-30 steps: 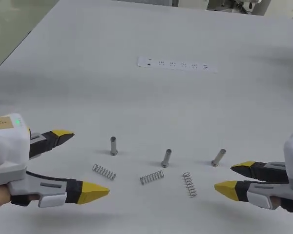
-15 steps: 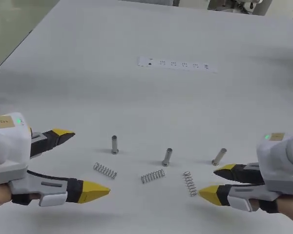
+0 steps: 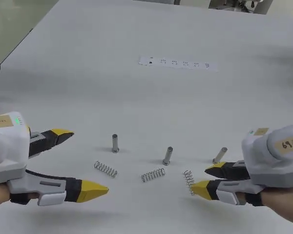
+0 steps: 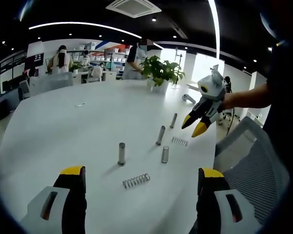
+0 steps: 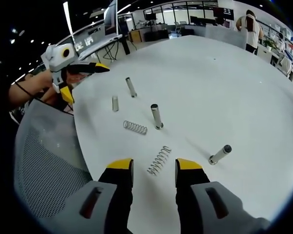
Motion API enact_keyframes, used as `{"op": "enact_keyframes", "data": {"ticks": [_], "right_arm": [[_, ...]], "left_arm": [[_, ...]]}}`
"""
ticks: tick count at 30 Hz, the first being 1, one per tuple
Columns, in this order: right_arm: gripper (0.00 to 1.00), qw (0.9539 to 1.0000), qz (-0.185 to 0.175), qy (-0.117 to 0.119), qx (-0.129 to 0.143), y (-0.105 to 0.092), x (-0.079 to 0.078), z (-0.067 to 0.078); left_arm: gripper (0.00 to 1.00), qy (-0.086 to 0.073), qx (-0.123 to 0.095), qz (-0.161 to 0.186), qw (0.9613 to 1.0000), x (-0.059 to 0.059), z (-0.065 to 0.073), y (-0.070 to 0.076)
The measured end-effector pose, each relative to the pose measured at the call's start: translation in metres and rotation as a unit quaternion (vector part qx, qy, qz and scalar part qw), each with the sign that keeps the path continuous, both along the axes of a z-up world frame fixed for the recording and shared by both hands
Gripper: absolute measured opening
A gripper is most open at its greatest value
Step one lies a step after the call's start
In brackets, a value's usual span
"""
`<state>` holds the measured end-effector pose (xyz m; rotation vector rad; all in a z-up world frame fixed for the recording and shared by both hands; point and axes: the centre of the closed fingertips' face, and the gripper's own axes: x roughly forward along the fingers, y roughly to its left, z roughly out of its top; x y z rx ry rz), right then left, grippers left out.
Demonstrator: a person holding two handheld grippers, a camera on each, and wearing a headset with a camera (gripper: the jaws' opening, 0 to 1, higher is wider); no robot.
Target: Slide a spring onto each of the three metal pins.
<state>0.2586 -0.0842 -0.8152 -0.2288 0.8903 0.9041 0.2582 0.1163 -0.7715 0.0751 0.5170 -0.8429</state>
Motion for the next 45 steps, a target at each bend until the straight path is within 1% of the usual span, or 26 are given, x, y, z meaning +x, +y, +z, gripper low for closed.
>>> {"op": "enact_keyframes", "data": {"ticks": [4, 8, 11, 13, 18, 21, 22, 23, 28, 37, 45], "right_arm": [[0.29, 0.9999, -0.003, 0.009, -0.004, 0.002, 0.002, -0.004], [0.28, 0.9998, -0.003, 0.014, -0.014, 0.003, 0.002, -0.010], [0.28, 0.9996, -0.006, 0.018, -0.023, 0.003, 0.003, -0.015], [0.26, 0.9993, -0.005, 0.025, -0.027, 0.004, 0.003, -0.019], [0.24, 0.9992, -0.007, 0.027, -0.030, 0.007, 0.005, -0.021], [0.24, 0.9988, -0.013, 0.026, -0.039, 0.005, 0.008, -0.024], [0.23, 0.9988, -0.012, 0.028, -0.040, 0.005, 0.008, -0.025], [0.22, 0.9985, -0.013, 0.034, -0.041, 0.005, 0.007, -0.026], [0.20, 0.9982, -0.014, 0.041, -0.042, 0.007, 0.006, -0.030], [0.18, 0.9977, -0.013, 0.046, -0.049, 0.007, 0.005, -0.033], [0.16, 0.9970, -0.003, 0.048, -0.060, 0.006, 0.002, -0.037]], "left_arm": [[0.92, -0.001, -0.001, -0.001, 1.0000, 0.000, 0.001, -0.001], [0.92, -0.002, -0.003, -0.002, 1.0000, 0.000, 0.002, -0.002], [0.92, -0.001, -0.001, -0.002, 1.0000, 0.000, 0.001, -0.002], [0.92, -0.001, 0.000, -0.003, 1.0000, 0.000, 0.000, -0.002], [0.92, 0.000, 0.000, -0.002, 1.0000, 0.000, -0.001, -0.001], [0.92, 0.000, 0.002, -0.001, 1.0000, 0.000, -0.002, 0.000], [0.92, 0.001, 0.002, -0.001, 1.0000, 0.000, -0.002, 0.000], [0.92, 0.001, 0.001, -0.001, 1.0000, 0.000, -0.002, 0.000], [0.93, 0.001, 0.001, 0.002, 1.0000, 0.000, -0.003, 0.002], [0.92, 0.000, -0.001, 0.004, 1.0000, 0.000, -0.003, 0.003], [0.92, 0.003, 0.001, 0.002, 1.0000, -0.002, -0.005, 0.003]]}}
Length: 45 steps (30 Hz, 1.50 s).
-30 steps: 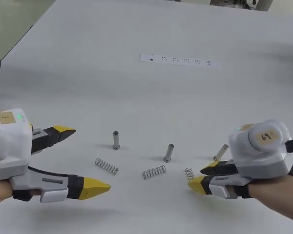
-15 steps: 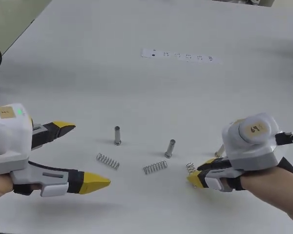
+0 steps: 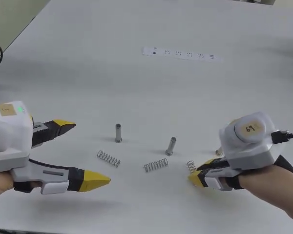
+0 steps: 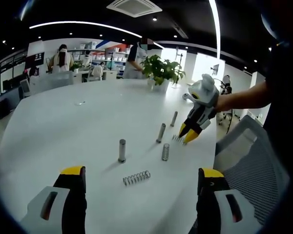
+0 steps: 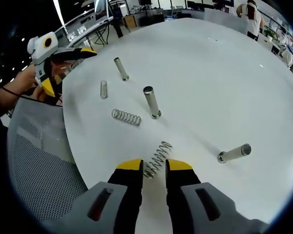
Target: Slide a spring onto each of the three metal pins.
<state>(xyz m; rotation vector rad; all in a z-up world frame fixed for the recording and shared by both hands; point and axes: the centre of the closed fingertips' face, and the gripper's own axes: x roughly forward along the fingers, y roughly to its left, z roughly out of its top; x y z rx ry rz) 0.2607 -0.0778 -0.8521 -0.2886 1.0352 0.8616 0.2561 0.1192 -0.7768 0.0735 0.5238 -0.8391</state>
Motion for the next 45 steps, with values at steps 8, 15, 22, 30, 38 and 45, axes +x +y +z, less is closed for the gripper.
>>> {"op": "enact_keyframes", "data": {"ticks": [8, 15, 22, 30, 38, 45], "right_arm": [[0.12, 0.9999, 0.009, -0.001, -0.011, -0.001, 0.000, -0.003], [0.08, 0.9999, 0.012, -0.007, -0.010, -0.001, 0.000, -0.005], [0.08, 0.9996, 0.020, -0.013, -0.013, -0.003, 0.001, -0.005], [0.08, 0.9996, 0.022, -0.014, -0.010, -0.004, 0.001, -0.003], [0.08, 0.9994, 0.028, -0.018, -0.012, -0.013, 0.000, 0.005], [0.08, 0.9988, 0.040, -0.027, -0.004, -0.018, -0.002, 0.016]], "left_arm": [[0.92, 0.001, -0.001, 0.001, 1.0000, 0.000, 0.000, 0.001], [0.91, 0.002, -0.002, -0.004, 1.0000, -0.001, 0.001, -0.003], [0.90, 0.002, -0.004, -0.012, 0.9999, -0.004, 0.003, -0.008], [0.90, 0.007, -0.001, -0.013, 0.9999, -0.006, -0.001, -0.007], [0.87, 0.019, -0.001, -0.017, 0.9997, -0.012, -0.005, -0.007], [0.85, 0.015, -0.010, -0.027, 0.9995, -0.014, 0.001, -0.012]]}}
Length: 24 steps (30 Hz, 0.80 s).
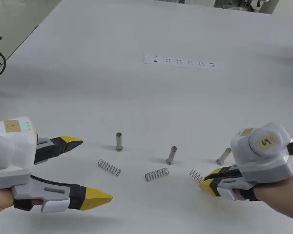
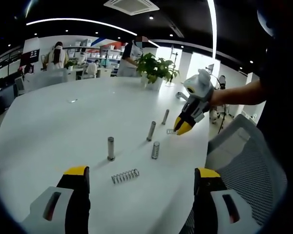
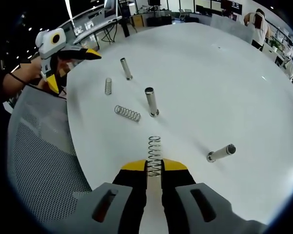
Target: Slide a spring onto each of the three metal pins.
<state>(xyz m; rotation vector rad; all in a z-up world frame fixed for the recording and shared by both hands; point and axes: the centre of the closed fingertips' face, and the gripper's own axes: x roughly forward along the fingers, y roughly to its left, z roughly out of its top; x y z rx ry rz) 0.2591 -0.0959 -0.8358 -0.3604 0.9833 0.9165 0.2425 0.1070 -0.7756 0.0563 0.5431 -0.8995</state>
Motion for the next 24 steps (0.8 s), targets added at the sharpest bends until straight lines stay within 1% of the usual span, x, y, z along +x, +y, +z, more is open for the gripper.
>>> {"op": "enact_keyframes", "data": {"ticks": [2, 4, 6, 8, 11, 12, 14, 15, 16, 17, 18, 19, 20, 21, 24], "right_arm": [[0.08, 1.0000, 0.003, -0.005, 0.000, -0.001, 0.000, 0.003], [0.08, 0.9999, 0.008, -0.007, 0.002, -0.001, -0.001, 0.006], [0.08, 0.9999, 0.010, -0.009, 0.001, -0.001, -0.001, 0.008], [0.08, 0.9998, 0.015, -0.012, 0.002, -0.001, -0.002, 0.010], [0.08, 0.9996, 0.020, -0.016, 0.006, 0.000, -0.002, 0.015], [0.08, 0.9995, 0.024, -0.017, 0.007, 0.001, -0.003, 0.017], [0.08, 0.9992, 0.032, -0.023, 0.010, 0.002, -0.004, 0.020], [0.08, 0.9991, 0.033, -0.024, 0.009, 0.002, -0.004, 0.021], [0.08, 0.9988, 0.041, -0.024, 0.011, 0.004, -0.006, 0.023], [0.08, 0.9986, 0.044, -0.027, 0.011, 0.004, -0.006, 0.025], [0.08, 0.9985, 0.046, -0.028, 0.011, 0.005, -0.007, 0.025], [0.08, 0.9980, 0.055, -0.030, 0.012, 0.007, -0.009, 0.027], [0.08, 0.9976, 0.060, -0.033, 0.013, 0.008, -0.009, 0.028], [0.08, 0.9973, 0.064, -0.035, 0.012, 0.009, -0.010, 0.028], [0.08, 0.9960, 0.078, -0.043, 0.011, 0.013, -0.011, 0.032]], "left_arm": [[0.82, 0.003, -0.005, -0.006, 1.0000, -0.001, 0.000, -0.002], [0.79, 0.012, -0.002, -0.012, 0.9999, -0.003, -0.003, -0.003], [0.78, 0.010, 0.000, -0.017, 0.9998, -0.004, -0.004, -0.004], [0.78, 0.011, -0.004, -0.024, 0.9996, -0.006, -0.002, -0.007], [0.75, 0.009, -0.014, -0.031, 0.9994, -0.007, 0.002, -0.011], [0.75, 0.008, -0.021, -0.035, 0.9991, -0.008, 0.004, -0.012], [0.74, 0.001, -0.033, -0.045, 0.9984, -0.009, 0.009, -0.016], [0.74, -0.004, -0.043, -0.059, 0.9973, -0.012, 0.012, -0.020], [0.73, -0.007, -0.047, -0.066, 0.9967, -0.014, 0.014, -0.022], [0.73, -0.013, -0.052, -0.074, 0.9959, -0.015, 0.016, -0.025], [0.71, -0.015, -0.055, -0.082, 0.9949, -0.017, 0.018, -0.028], [0.69, -0.013, -0.054, -0.088, 0.9946, -0.019, 0.018, -0.030], [0.68, -0.016, -0.055, -0.094, 0.9940, -0.019, 0.018, -0.033], [0.67, -0.018, -0.055, -0.095, 0.9938, -0.019, 0.018, -0.035], [0.64, -0.016, -0.053, -0.100, 0.9935, -0.016, 0.016, -0.040]]}}
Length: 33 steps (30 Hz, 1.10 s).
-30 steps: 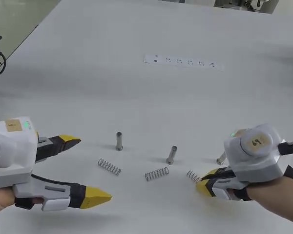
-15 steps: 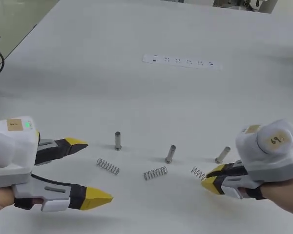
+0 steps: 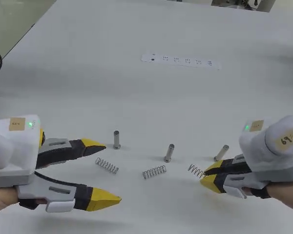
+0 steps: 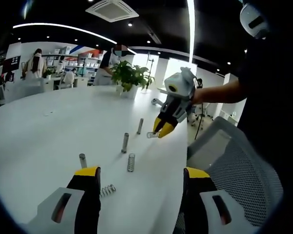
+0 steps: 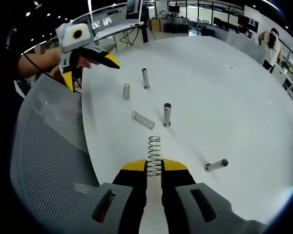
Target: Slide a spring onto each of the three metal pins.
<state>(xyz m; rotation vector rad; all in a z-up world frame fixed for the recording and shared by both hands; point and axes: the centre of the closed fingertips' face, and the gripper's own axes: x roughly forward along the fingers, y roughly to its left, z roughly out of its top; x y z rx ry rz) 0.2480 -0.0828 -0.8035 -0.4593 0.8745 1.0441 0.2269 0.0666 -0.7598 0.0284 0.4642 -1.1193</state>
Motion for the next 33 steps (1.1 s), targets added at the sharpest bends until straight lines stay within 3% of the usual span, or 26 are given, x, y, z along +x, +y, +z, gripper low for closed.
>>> {"op": "enact_keyframes", "data": {"ticks": [6, 18, 26, 33], "right_arm": [[0.08, 0.9997, 0.017, -0.007, 0.018, 0.013, -0.003, 0.014], [0.08, 0.9975, 0.061, -0.024, 0.027, 0.029, -0.007, 0.029], [0.08, 0.9930, 0.107, -0.043, 0.026, 0.043, -0.012, 0.034], [0.08, 0.9867, 0.151, -0.057, 0.016, 0.053, -0.018, 0.033]], "left_arm": [[0.60, 0.002, -0.019, 0.003, 0.9998, 0.008, 0.006, -0.009], [0.56, 0.000, -0.027, -0.035, 0.9990, 0.004, 0.006, -0.034], [0.51, -0.009, -0.044, -0.054, 0.9975, 0.005, 0.015, -0.052], [0.44, -0.011, -0.041, -0.070, 0.9966, 0.005, 0.010, -0.063]]}}
